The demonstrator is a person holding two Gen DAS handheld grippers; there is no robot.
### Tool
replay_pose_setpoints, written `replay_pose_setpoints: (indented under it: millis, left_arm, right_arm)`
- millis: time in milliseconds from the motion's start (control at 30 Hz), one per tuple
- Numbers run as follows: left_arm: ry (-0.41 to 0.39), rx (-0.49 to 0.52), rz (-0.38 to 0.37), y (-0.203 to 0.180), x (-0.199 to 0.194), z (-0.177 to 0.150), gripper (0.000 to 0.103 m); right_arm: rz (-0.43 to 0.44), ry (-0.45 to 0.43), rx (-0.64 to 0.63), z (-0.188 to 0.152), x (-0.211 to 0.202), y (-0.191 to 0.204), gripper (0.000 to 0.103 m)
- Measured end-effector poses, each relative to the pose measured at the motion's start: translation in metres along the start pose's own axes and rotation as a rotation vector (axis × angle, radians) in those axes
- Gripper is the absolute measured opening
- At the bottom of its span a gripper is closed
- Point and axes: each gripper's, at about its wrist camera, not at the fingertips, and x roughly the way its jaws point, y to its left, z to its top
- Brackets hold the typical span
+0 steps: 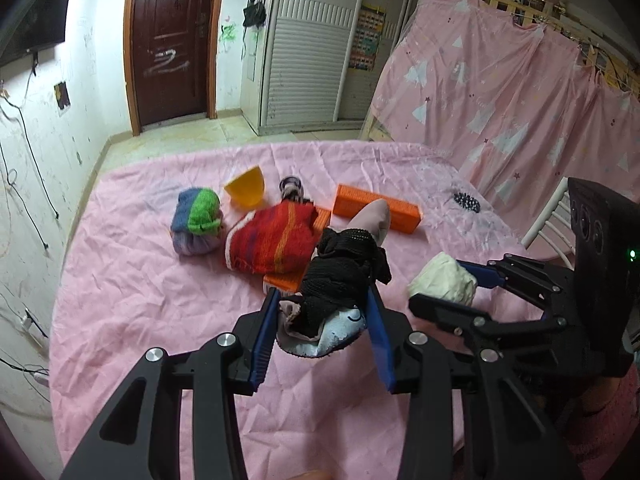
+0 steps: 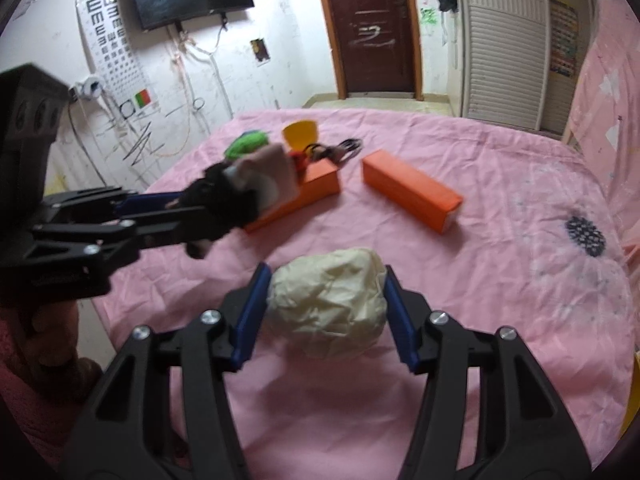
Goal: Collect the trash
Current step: 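Grasp the black sock with the left tool while right grasps cream paper, then carry sock and paper to the yellow bin and open both tools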
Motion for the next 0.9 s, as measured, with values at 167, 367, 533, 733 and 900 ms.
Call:
replay_pose_setpoints:
  millis: [167,367,533,733,900]
  left_arm:
    - [-0.031,0.02,0.019,-0.011,-0.009,0.008,0.035]
    - [-0.047,0.057,0.024,-0.032,-0.011,0.018,0.035]
    - [-0.054,0.101,0.011,-0.059,-0.009,0.029,0.035]
    - [-0.053,0.154,-0.013,-0.091,-0.004,0.037,0.035]
    - [-0.041,0.197,-0.036,-0.117,0.003,0.042,0.035]
  right_arm:
    - [-0.038,-0.046,0.041,0.0,-0.02,-0.023,0.053]
    - [-0.101,-0.112,0.094,-0.006,-0.051,-0.057,0.053]
    - [-0.176,-0.176,0.158,-0.013,-0.085,-0.094,0.054]
    - [-0.284,-0.244,0.242,-0.03,-0.127,-0.137,0.054]
    - [-0.371,-0.287,0.31,-0.048,-0.158,-0.168,0.054]
